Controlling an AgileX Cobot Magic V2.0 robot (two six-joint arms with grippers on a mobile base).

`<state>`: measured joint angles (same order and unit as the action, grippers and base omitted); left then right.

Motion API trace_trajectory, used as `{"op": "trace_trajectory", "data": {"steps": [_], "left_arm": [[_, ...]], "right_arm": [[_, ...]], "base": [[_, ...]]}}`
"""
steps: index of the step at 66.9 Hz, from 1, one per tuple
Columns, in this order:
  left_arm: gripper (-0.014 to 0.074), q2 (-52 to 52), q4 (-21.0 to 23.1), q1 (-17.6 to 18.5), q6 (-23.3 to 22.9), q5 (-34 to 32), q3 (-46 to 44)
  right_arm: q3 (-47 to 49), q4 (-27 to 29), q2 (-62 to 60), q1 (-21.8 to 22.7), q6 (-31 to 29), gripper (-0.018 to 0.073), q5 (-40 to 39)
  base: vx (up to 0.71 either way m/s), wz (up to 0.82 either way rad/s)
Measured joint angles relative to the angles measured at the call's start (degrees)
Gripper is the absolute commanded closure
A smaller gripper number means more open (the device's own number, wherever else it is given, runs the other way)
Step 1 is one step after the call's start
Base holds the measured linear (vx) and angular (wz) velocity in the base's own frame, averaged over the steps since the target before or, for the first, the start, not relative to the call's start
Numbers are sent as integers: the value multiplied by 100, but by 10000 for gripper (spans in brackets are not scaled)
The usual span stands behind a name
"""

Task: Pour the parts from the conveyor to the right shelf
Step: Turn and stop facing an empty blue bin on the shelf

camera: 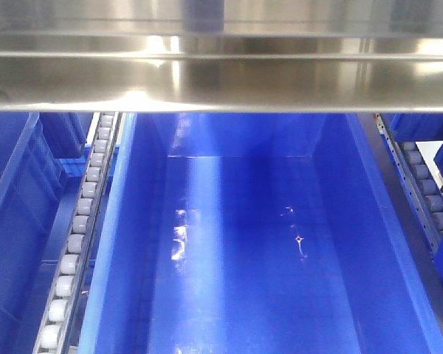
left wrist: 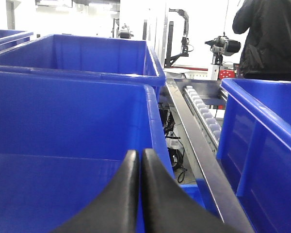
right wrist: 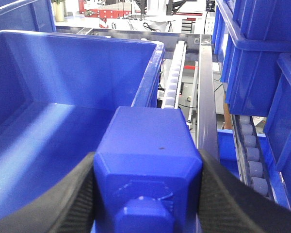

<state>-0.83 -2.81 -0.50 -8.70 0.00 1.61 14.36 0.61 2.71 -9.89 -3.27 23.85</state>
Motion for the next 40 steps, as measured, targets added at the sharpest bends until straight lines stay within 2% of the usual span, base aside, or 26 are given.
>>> {"op": "trace_trajectory", "data": {"steps": [40], "left_arm": [[603, 0, 0, 0, 0, 0, 0]], "right_arm": [[0, 13, 0, 0, 0, 560, -5]], "base": [[0, 0]]}}
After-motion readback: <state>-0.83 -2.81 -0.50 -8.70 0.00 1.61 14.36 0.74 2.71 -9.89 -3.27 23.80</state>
